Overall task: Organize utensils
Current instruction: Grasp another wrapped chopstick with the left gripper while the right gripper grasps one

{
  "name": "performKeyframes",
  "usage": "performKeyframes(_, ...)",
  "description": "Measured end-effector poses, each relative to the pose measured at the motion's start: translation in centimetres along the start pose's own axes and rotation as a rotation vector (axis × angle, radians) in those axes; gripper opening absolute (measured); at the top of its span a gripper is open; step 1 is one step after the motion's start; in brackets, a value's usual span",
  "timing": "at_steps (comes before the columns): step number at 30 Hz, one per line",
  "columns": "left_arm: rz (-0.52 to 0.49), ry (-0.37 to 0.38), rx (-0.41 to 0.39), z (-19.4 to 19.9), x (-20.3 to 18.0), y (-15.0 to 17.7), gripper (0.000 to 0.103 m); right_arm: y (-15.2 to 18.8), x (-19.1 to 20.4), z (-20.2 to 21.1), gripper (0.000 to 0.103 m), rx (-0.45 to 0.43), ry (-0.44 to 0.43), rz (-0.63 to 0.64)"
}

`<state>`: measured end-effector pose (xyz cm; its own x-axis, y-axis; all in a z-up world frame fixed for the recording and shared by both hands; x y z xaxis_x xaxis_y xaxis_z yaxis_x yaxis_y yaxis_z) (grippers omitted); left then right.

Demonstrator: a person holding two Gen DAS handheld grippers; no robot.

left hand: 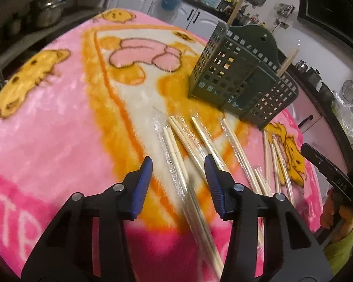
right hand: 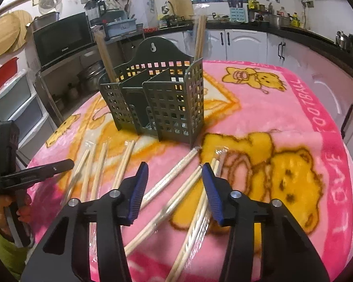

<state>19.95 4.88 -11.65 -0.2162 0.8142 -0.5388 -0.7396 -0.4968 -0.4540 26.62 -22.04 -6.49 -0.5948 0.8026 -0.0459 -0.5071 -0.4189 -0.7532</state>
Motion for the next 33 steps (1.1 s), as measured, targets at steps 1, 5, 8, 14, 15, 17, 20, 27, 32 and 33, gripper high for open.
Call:
performKeyframes(1, 0.0, -0.002, 0.006, -0.3, -0.1, -0.1, 0.036, -0.2, 0.0, -0.4, 0.04, 0.007, -0.004, -0.001)
performKeyframes(5, 0.005, -0.043, 0.028, -1.7, 0.2, -0.7, 0.034, -0.5, -0.3, -1.6, 0.033, 0.027, -0.021, -0.004)
performKeyframes(8, 0.003, -0.059, 0.031, -2.2, 0.2, -1.1, 0.033, -0.5, -0.6, -2.8, 0.031, 0.05, -0.032, -0.01)
performKeyframes(14, 0.025, -0.056, 0.042, -2.8, 0.7, -2.1, 0.029, -0.3, -1.5, -5.7, 0.031, 0.116, -0.041, -0.04)
performKeyframes(15, 0.027, -0.056, 0.043, -2.8, 0.7, -2.3, 0.028, -0.2, -1.7, -6.0, 0.031, 0.125, -0.042, -0.044)
performKeyframes(17, 0.019, -0.065, 0.042, -3.0, 0.7, -2.4, 0.028, -0.1, -2.0, -6.8, 0.031, 0.139, -0.049, -0.065)
performKeyframes(20, 0.002, -0.079, 0.041, -3.2, 0.5, -2.5, 0.028, 0.1, -2.6, -8.0, 0.031, 0.161, -0.061, -0.097)
performKeyframes(27, -0.003, -0.069, 0.036, -3.8, 0.3, -3.0, 0.028, 0.3, -3.2, -9.3, 0.03, 0.172, -0.109, -0.163)
performKeyframes(32, -0.015, -0.092, 0.03, -3.8, 0.6, -3.4, 0.012, 0.3, -3.8, -9.0, 0.014, 0.16, -0.115, -0.2)
performKeyframes(33, -0.015, -0.104, 0.029, -3.8, 0.8, -3.5, 0.011, 0.3, -3.8, -8.8, 0.013, 0.151, -0.125, -0.208)
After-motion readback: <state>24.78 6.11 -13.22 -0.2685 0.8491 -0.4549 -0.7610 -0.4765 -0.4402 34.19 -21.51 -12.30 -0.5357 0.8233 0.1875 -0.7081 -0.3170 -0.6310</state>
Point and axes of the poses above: each gripper's, at about its wrist camera, not at the fingertips, and z roughly against the way its jaws point, x to its left, y to its underside, the point moved 9 cm from there along -z, roughly the way its jaws point, and after that the axes turned 15 degrees about z, right-handed, at the moved point
